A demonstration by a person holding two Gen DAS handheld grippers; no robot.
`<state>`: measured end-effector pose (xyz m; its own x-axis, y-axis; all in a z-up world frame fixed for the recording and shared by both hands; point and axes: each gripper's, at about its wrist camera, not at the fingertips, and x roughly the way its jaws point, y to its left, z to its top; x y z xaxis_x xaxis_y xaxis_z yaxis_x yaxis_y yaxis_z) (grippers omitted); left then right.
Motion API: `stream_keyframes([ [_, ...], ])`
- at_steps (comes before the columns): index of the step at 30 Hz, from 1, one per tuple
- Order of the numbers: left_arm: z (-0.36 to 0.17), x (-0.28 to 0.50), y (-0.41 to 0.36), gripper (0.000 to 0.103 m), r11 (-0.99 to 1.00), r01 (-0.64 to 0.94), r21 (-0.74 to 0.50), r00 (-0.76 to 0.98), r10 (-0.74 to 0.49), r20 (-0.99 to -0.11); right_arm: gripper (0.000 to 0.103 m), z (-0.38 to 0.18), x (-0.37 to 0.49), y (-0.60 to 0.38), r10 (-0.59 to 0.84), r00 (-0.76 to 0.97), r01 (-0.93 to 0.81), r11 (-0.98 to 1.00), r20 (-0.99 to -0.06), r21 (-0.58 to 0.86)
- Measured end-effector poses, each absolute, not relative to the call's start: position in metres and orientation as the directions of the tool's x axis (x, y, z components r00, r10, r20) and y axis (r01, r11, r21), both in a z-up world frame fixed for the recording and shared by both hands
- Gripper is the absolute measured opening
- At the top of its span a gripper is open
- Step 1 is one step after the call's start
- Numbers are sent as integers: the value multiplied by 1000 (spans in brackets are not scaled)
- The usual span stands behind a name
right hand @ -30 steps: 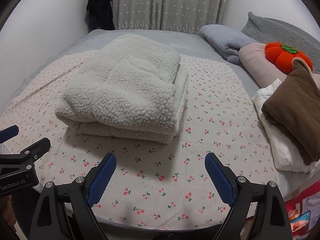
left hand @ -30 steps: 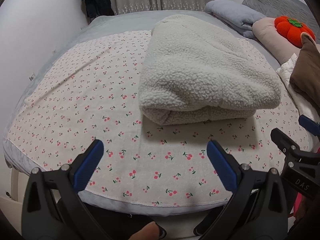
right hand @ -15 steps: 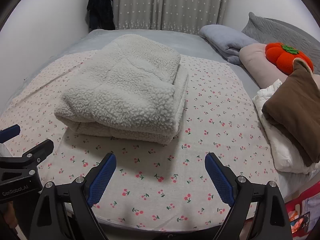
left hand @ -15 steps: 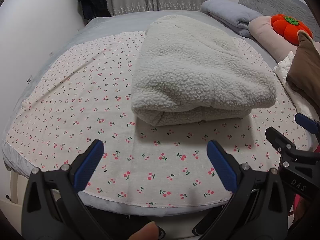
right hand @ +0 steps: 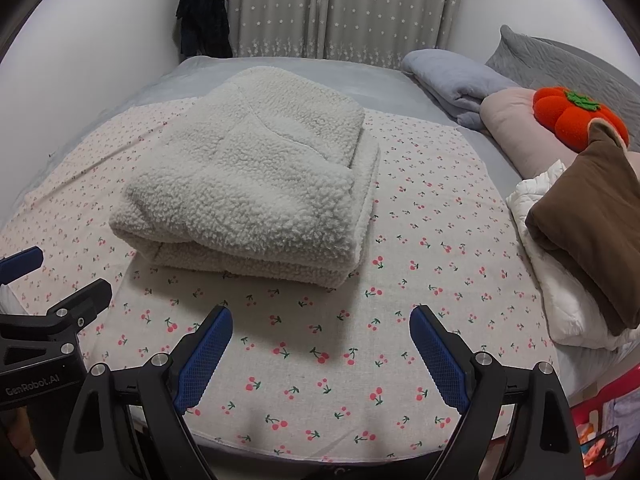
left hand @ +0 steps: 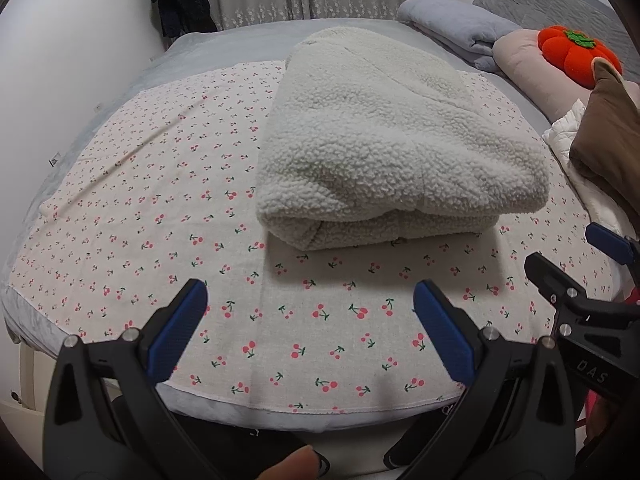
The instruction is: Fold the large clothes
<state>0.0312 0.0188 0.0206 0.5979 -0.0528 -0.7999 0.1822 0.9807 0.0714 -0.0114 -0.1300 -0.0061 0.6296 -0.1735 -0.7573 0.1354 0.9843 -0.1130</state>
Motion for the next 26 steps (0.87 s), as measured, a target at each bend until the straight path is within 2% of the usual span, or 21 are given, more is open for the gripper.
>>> stream_keyframes([
  [26, 5, 41, 22, 102, 984, 175, 30, 549, -72, -833, 92, -15, -2, -127, -154, 620, 122, 987, -769, -100],
])
